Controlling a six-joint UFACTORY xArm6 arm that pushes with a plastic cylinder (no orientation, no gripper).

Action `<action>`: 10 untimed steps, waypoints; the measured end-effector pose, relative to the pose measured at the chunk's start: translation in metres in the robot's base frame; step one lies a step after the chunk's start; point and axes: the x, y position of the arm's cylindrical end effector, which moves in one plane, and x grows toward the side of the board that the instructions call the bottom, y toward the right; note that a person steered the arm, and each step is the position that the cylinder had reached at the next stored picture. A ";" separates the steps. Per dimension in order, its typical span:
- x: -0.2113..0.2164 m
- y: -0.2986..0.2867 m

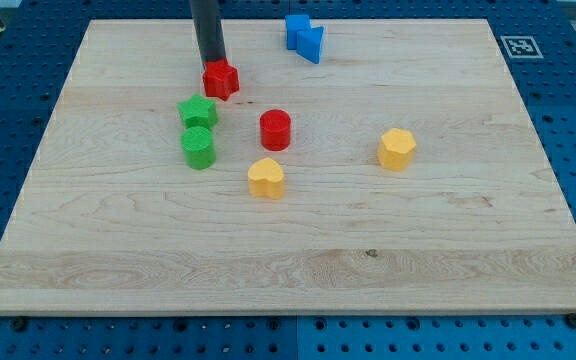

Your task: Move the blue cube and the blue triangle towards the yellow hexagon

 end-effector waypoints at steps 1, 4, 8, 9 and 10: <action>0.008 0.019; -0.006 0.024; -0.095 0.049; -0.095 0.052; -0.095 0.095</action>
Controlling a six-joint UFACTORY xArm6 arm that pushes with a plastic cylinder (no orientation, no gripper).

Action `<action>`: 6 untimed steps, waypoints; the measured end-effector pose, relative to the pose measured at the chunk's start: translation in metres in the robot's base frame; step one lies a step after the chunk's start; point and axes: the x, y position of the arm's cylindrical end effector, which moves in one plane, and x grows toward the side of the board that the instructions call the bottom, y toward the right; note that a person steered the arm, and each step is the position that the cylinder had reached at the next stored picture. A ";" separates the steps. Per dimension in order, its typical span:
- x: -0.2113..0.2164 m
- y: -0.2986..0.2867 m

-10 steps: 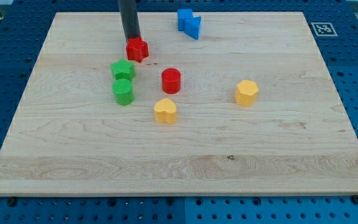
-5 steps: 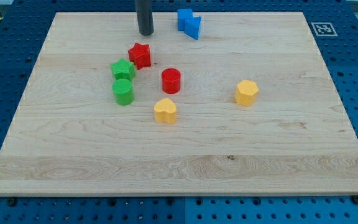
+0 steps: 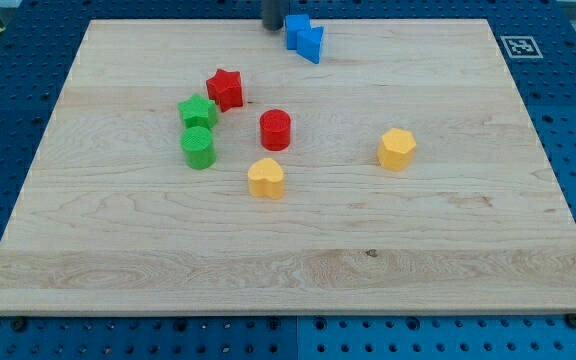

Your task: Move the blue cube and the blue triangle towards the yellow hexagon

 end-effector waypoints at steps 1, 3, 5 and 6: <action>0.000 0.010; 0.016 0.027; 0.068 0.028; 0.095 0.035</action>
